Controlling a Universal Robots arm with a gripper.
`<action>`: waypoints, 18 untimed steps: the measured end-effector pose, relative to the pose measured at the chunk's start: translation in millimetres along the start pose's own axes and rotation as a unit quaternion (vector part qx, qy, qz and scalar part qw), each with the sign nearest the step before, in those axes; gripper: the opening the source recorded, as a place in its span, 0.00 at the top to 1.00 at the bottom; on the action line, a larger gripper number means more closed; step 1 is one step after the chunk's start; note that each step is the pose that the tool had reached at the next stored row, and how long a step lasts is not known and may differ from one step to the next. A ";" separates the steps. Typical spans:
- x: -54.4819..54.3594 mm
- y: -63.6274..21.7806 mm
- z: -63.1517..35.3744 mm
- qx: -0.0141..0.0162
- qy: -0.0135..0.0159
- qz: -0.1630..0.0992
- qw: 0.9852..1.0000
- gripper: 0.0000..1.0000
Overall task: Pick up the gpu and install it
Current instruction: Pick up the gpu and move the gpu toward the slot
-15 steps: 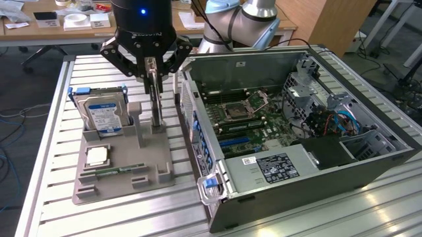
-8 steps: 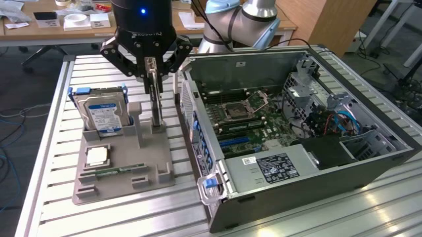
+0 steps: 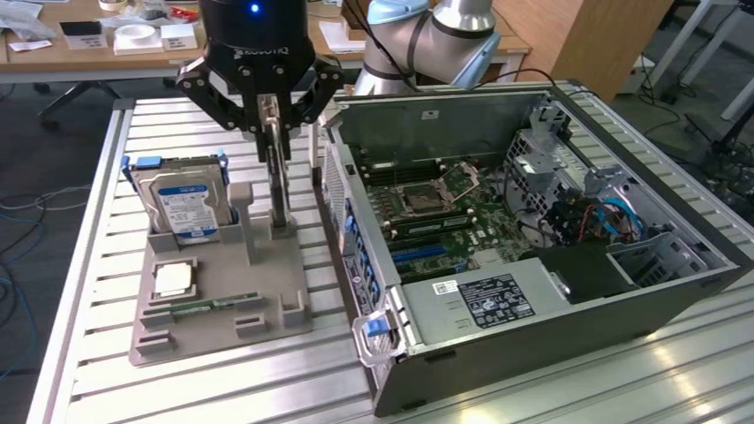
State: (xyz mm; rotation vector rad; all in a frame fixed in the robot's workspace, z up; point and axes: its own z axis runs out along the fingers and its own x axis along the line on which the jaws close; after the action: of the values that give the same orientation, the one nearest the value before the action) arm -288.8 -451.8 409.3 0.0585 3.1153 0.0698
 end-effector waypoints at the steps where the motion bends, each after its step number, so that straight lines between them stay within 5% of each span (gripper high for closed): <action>1: 0.0 0.1 -1.4 0.000 0.000 0.000 1.000 0.73; 18: -4.6 0.4 -5.9 0.000 0.000 0.000 1.000 0.73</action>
State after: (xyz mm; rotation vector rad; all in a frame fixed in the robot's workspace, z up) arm -284.4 -451.8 415.3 0.0585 3.1153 0.0700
